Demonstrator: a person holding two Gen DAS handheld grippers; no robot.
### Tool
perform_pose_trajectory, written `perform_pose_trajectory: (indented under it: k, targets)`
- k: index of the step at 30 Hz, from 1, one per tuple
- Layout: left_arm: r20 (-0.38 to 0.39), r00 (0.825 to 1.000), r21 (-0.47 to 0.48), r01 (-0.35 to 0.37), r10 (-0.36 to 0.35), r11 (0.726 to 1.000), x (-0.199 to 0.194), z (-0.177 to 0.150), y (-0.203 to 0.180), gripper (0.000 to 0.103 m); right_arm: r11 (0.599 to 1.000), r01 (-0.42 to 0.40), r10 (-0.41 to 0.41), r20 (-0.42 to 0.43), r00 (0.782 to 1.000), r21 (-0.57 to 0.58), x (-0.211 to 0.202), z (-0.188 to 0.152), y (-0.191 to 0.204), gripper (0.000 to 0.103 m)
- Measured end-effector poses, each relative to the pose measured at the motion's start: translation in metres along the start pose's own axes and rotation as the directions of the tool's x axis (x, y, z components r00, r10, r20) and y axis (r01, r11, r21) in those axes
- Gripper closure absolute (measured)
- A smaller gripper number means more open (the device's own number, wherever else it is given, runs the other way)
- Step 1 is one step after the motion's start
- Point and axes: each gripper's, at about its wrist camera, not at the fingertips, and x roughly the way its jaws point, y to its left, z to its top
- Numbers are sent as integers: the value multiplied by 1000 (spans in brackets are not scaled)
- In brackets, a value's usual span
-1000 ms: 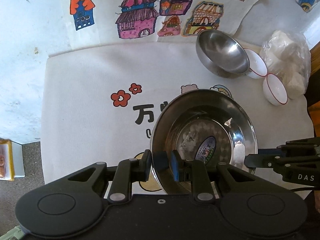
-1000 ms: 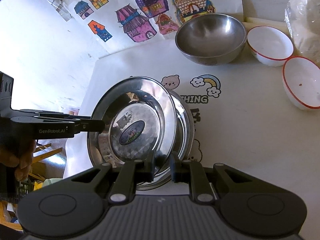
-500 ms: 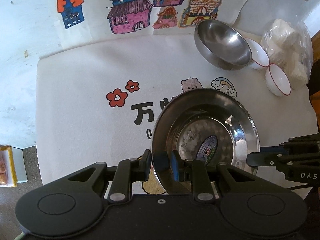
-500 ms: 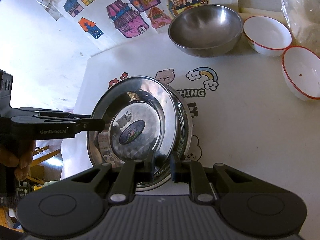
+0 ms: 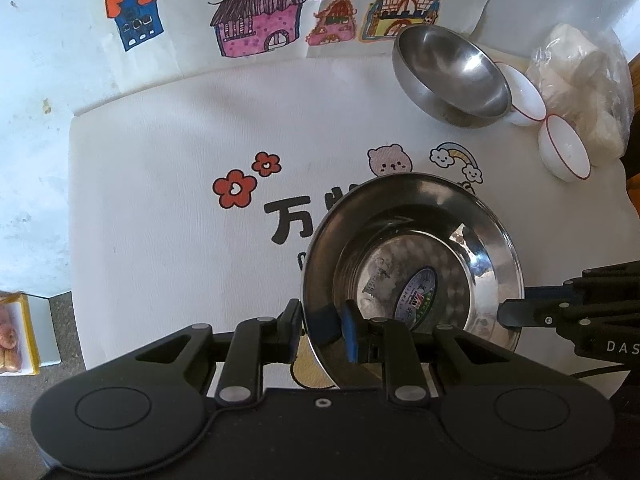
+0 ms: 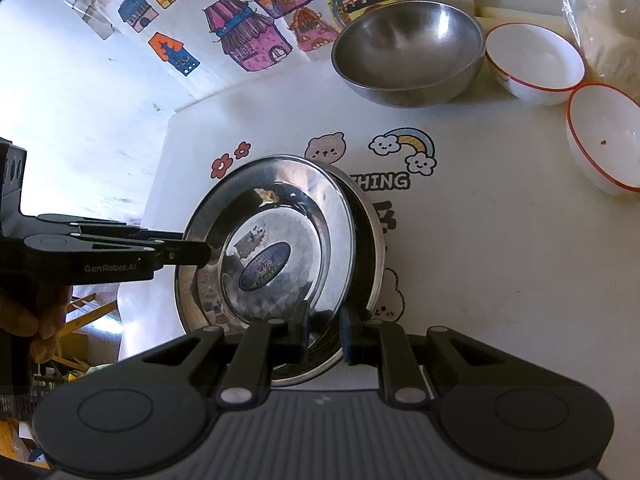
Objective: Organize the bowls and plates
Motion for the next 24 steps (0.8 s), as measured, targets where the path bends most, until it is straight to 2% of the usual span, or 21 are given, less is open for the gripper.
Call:
perform_pose_trajectory:
  k: [14,24]
  targets:
    - [-2,1000,-7,-5,5,1000,2,-1,0,80,1000,13,-13,-5,1000,4,2,1,2,85]
    - [-5,1000,-13,-9,9,1000,4,-2,0,78,1000,13,-13,0,1000,-9,1,3,4,76]
